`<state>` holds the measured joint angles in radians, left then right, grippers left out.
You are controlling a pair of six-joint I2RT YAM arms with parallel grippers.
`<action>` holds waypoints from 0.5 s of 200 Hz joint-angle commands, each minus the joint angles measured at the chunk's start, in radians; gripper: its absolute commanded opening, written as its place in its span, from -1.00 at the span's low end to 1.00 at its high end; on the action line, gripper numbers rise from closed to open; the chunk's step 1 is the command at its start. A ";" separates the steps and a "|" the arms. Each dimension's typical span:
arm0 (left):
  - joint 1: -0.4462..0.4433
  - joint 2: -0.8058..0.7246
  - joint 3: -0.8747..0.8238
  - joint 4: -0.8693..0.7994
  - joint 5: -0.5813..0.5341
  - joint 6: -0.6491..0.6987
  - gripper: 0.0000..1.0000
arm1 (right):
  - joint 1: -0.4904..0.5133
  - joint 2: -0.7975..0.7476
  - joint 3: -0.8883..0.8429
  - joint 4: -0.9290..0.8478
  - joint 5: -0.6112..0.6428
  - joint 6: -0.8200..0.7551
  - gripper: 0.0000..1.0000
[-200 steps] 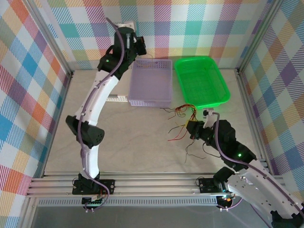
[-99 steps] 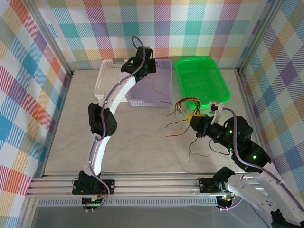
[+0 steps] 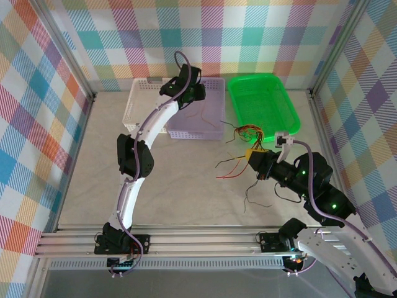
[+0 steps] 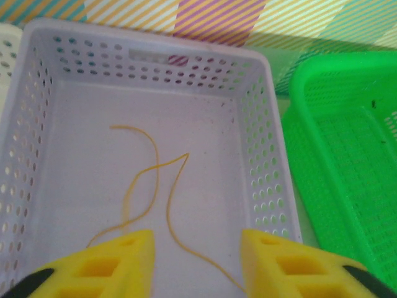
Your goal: Untangle the cables
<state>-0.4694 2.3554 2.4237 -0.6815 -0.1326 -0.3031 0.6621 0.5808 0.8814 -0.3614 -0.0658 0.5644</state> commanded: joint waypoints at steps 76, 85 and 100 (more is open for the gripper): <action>0.002 -0.247 -0.073 -0.064 0.113 -0.012 0.83 | 0.004 0.002 0.004 0.040 -0.040 0.061 -1.00; 0.002 -0.277 -0.104 -0.057 0.127 -0.017 0.84 | 0.004 0.002 -0.002 0.047 -0.044 0.069 -1.00; 0.002 -0.332 -0.158 -0.058 0.124 -0.028 0.84 | 0.004 0.003 -0.009 0.058 -0.059 0.081 -1.00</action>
<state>-0.4694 2.1376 2.3302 -0.7319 -0.0479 -0.3042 0.6621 0.5858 0.8806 -0.3599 -0.0921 0.6178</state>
